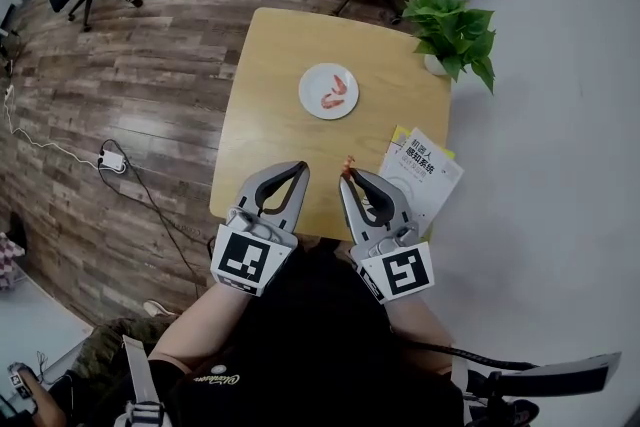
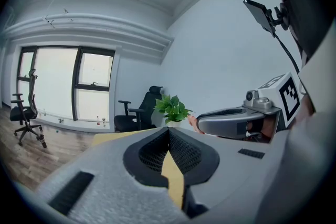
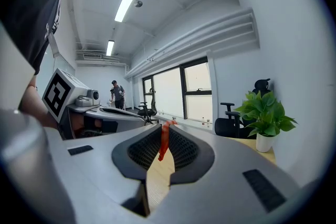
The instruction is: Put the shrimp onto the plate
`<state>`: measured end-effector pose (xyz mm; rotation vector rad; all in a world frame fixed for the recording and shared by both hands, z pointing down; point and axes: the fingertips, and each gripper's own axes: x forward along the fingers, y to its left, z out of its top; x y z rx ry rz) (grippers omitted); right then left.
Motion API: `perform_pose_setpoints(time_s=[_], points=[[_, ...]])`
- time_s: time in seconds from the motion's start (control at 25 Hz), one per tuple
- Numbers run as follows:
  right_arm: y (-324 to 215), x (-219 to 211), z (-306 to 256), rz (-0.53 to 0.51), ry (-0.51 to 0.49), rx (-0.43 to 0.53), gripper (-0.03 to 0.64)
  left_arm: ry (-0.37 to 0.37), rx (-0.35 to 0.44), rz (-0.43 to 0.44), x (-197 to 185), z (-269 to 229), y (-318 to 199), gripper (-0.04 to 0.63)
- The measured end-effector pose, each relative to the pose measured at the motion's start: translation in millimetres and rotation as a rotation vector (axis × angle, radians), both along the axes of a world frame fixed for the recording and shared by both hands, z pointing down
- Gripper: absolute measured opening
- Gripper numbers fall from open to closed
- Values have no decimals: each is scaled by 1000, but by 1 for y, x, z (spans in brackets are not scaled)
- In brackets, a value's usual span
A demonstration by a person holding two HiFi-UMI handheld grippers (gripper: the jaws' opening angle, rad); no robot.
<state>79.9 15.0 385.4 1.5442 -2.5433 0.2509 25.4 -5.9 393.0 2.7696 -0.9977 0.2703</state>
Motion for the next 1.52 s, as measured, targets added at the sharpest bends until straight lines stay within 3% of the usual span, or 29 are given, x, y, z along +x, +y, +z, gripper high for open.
perform_pose_setpoints(time_s=[0.28, 0.76, 1.52], points=[[-17, 0, 12, -10, 21, -16, 43, -10, 11, 9, -2, 10, -10, 2], [-74, 3, 36, -41, 109, -33, 43, 9, -64, -59, -11, 20, -35, 2], [-143, -4, 91, -80, 227, -95, 43, 10, -92, -91, -26, 35, -54, 2]])
